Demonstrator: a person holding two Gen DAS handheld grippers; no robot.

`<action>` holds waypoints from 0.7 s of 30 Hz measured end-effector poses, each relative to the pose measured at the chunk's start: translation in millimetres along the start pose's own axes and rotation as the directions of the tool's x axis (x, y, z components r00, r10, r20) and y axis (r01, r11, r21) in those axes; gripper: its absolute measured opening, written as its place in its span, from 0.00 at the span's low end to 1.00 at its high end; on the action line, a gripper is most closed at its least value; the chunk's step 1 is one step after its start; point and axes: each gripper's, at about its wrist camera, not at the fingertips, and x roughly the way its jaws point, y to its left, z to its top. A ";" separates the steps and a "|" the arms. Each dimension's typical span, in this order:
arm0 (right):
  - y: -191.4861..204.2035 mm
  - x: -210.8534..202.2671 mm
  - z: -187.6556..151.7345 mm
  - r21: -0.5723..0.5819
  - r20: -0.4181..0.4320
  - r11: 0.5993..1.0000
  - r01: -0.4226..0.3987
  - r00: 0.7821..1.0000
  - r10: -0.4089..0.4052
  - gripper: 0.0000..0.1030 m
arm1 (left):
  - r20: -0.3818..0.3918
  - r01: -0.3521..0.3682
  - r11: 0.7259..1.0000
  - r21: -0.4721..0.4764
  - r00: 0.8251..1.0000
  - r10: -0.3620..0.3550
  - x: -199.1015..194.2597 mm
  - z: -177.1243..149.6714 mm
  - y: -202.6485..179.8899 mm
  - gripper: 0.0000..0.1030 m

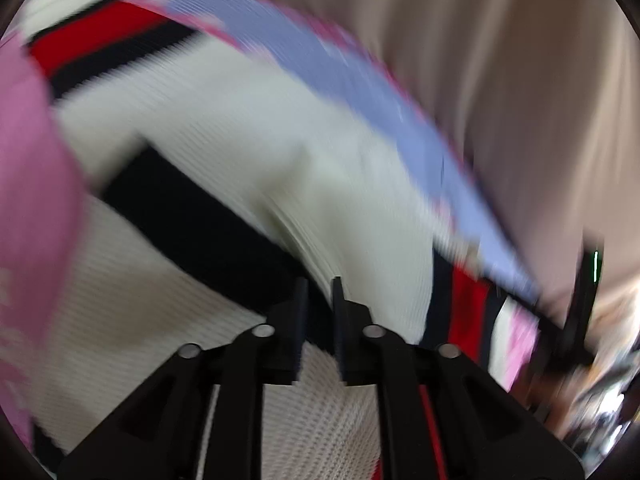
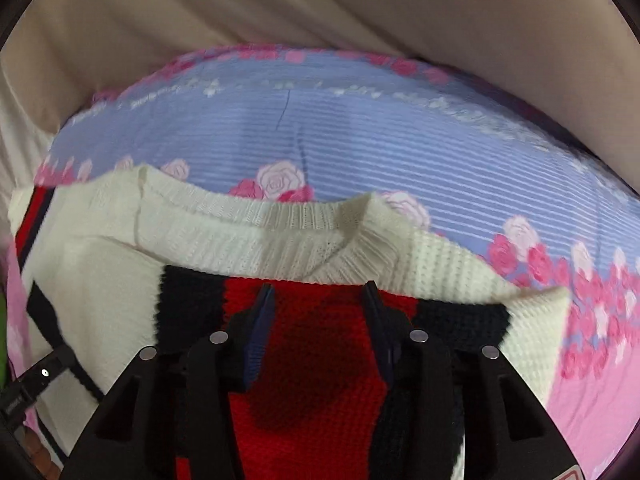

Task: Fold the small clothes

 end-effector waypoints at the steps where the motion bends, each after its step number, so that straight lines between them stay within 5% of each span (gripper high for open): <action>1: 0.3 -14.0 -7.2 0.015 0.031 1.000 -0.007 0.999 0.007 0.46 | 0.035 0.004 0.999 -0.049 0.999 -0.002 -14.3 15.6 16.2 0.32; 3: 1.1 -39.9 -28.3 0.054 0.063 0.998 -0.036 0.997 0.033 0.51 | 0.099 -0.018 0.990 -0.137 0.995 0.032 -35.9 48.1 48.4 0.52; 7: 9.3 -74.5 -92.3 0.105 0.063 0.993 -0.058 0.997 0.051 0.54 | 0.210 -0.107 0.945 -0.308 0.962 0.177 -63.4 131.4 127.7 0.62; 12: 16.3 -86.0 -149.9 0.131 -0.028 0.991 0.016 1.000 -0.012 0.55 | 0.153 -0.317 0.851 -0.418 0.899 0.410 -49.3 217.2 205.2 0.64; 14: 17.4 -87.8 -161.9 0.140 -0.048 0.989 0.040 0.998 -0.034 0.55 | 0.120 -0.332 0.826 -0.456 0.897 0.426 -43.2 227.9 224.4 0.63; 16: 18.0 -87.3 -169.3 0.161 -0.066 0.986 0.044 0.997 -0.034 0.56 | 0.108 -0.375 0.809 -0.453 0.877 0.467 -46.0 234.6 222.3 0.39; 17: 17.2 -87.1 -171.7 0.179 -0.070 0.983 0.044 0.997 -0.032 0.56 | 0.086 -0.394 0.815 -0.425 0.879 0.469 -44.2 238.4 216.1 0.00; 21: 15.2 -90.4 -169.4 0.218 -0.058 0.976 0.023 0.998 -0.011 0.56 | 0.204 -0.387 0.885 -0.259 0.873 0.442 -70.7 240.4 137.3 0.02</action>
